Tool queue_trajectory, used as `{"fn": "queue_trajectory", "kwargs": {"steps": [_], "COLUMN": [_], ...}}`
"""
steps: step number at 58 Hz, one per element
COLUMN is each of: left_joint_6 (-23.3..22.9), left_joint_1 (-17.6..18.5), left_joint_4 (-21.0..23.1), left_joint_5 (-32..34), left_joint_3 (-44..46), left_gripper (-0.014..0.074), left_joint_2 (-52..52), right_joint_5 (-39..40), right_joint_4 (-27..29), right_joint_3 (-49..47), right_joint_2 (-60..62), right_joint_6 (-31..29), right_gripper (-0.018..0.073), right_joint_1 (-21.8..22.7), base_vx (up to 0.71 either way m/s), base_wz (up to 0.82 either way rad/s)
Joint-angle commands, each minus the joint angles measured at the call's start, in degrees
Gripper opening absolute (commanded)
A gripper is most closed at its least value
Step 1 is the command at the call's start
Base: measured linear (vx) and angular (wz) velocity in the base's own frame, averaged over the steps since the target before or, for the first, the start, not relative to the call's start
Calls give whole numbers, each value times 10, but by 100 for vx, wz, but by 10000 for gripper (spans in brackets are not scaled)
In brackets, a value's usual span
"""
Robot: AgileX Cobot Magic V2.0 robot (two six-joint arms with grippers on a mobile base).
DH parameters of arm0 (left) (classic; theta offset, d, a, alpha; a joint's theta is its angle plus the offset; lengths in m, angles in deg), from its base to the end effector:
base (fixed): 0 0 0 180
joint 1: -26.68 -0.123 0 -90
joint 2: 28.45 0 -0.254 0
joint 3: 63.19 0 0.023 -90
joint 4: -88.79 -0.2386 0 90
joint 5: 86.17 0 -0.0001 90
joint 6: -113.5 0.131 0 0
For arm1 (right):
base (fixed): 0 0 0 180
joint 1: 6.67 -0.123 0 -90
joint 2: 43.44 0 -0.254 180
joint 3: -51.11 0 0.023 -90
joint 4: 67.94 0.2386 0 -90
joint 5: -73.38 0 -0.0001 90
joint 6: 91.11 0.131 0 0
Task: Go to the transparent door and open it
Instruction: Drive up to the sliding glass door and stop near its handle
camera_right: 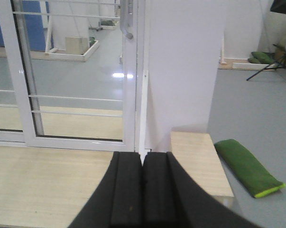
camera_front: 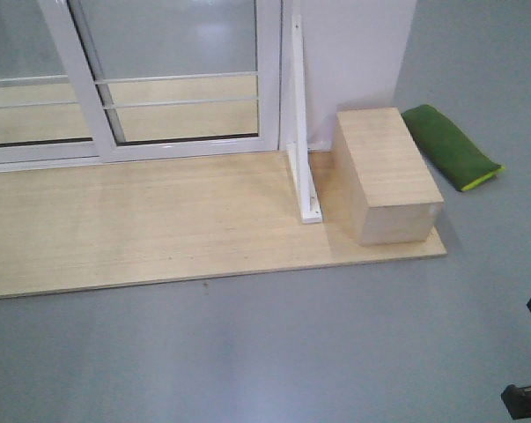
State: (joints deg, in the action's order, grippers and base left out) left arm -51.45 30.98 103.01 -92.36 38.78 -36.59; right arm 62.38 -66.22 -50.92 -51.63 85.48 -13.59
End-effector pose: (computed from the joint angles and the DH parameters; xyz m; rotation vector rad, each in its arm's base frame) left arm 0.1154 -0.0122 0.1928 0.0936 1.6064 -0.0671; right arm 0.1142 0.0146 0.1817 -0.1321 1.6911 0.0727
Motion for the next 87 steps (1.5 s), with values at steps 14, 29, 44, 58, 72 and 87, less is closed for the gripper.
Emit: {"fn": "queue_trajectory", "kwargs": {"steps": [14,29,44,58,72,87], "left_joint_6": [-6,-6,-6,-6,-6,-6], "left_joint_1": [1,1,1,1,1,1], "left_joint_4": [7,7,7,7,7,7], "left_joint_5": [47,47,47,47,47,47], "left_joint_3": [-5,-5,-5,-5,-5,-5], "left_gripper": [-6,-6,-6,-6,-6,-6], "left_joint_2": [8,8,8,8,8,8], "right_joint_5": [46,46,46,46,46,46], "right_joint_4": [0,0,0,0,0,0], "right_joint_3": [2,2,2,2,2,2], "right_joint_2": [9,9,9,9,9,9], "right_joint_6": [0,0,0,0,0,0], "right_gripper": [-4,-4,-4,-4,-4,-4], "right_joint_1": [3,3,3,3,3,3], "base_vx": [48,50,51,49,43,33], "base_wz": [45,33,13,-8,-15,-13]}}
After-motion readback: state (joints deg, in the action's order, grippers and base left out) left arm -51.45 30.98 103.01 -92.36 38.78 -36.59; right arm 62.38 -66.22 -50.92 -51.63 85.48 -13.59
